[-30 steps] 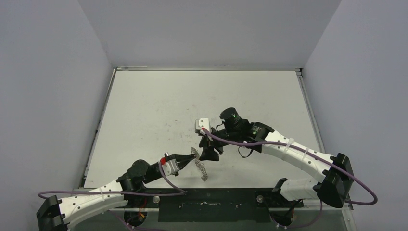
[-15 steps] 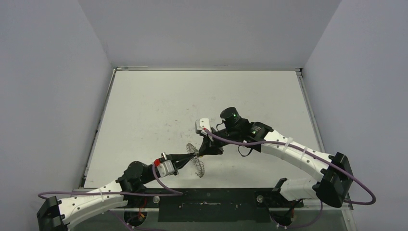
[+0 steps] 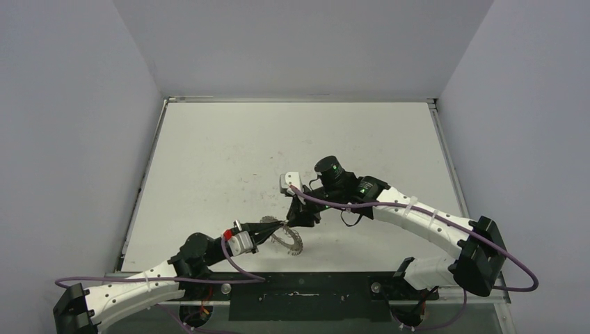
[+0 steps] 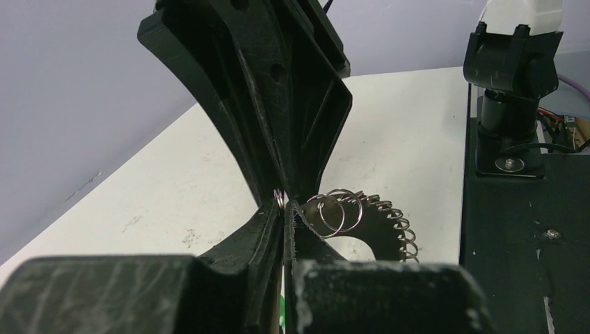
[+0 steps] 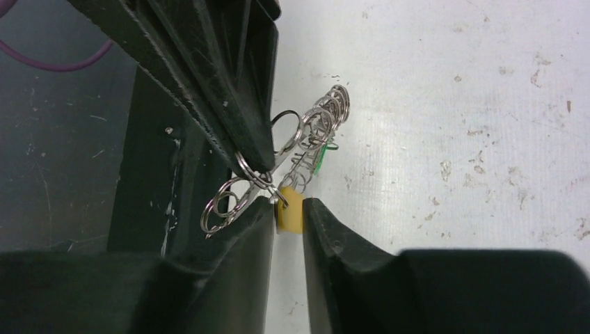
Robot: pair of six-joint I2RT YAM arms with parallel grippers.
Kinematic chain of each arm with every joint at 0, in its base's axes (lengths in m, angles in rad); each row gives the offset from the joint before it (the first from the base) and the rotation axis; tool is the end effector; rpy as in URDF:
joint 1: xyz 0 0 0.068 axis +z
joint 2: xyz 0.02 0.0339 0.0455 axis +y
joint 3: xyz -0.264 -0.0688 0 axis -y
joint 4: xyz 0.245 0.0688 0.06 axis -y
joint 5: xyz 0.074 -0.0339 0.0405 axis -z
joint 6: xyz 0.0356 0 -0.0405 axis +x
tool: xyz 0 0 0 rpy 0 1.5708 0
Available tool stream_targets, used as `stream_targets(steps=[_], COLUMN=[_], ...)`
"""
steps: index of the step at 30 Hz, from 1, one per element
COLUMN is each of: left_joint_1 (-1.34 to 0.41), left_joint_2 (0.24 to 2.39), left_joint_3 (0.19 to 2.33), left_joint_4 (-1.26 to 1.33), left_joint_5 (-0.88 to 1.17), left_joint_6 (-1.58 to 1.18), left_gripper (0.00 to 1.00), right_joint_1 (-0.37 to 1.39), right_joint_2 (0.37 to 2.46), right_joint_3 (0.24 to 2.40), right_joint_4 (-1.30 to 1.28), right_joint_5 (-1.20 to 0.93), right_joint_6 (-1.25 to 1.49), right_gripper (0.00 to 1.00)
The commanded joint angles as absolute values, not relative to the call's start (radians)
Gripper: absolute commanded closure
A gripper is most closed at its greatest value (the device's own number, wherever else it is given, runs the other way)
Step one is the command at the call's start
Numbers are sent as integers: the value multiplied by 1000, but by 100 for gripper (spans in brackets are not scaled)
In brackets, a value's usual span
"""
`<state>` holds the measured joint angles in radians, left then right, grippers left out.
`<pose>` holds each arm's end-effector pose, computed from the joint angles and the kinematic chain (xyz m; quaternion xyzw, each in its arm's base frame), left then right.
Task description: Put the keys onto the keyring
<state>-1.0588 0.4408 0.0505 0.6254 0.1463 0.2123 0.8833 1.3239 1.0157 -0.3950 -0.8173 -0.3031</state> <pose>0.0625 -0.1218 0.2139 0.4128 0.4630 -0.3629 0.6954 0.1590 0.2345 0.2887 -0.6040 0.5970 0.4558 0.2665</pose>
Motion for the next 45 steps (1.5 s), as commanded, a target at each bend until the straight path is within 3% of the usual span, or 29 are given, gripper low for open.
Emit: stream_targets(steps=[1, 4, 8, 17, 26, 33, 37, 44, 45], left_joint_1=[-1060, -1060, -1060, -1060, -1060, -1060, -1060, -1060, -1060], left_joint_2=[431, 429, 423, 422, 425, 428, 428, 394, 384], left_joint_3=[72, 72, 73, 81, 88, 88, 84, 85, 89], left_joint_4=[754, 743, 733, 716, 711, 718, 716, 669, 644], left_joint_5=[157, 160, 161, 175, 181, 177, 172, 151, 149], left_joint_6=[199, 198, 196, 192, 192, 194, 193, 191, 194], left_gripper=[100, 100, 100, 100, 100, 100, 100, 100, 96], right_joint_1=[879, 878, 877, 876, 877, 879, 879, 878, 878], right_joint_2=[1307, 1261, 1202, 1150, 1240, 1255, 1259, 1241, 1238], right_joint_3=[998, 972, 946, 913, 945, 948, 947, 951, 957], right_joint_4=[-315, -286, -262, -150, -148, -150, -139, -188, -208], right_joint_5=[-764, -730, -728, -841, -962, -1002, -1017, -954, -936], right_joint_6=[-266, -257, -282, -333, -348, -359, -351, -352, -353], right_gripper=[66, 55, 53, 57, 63, 78, 100, 100, 100])
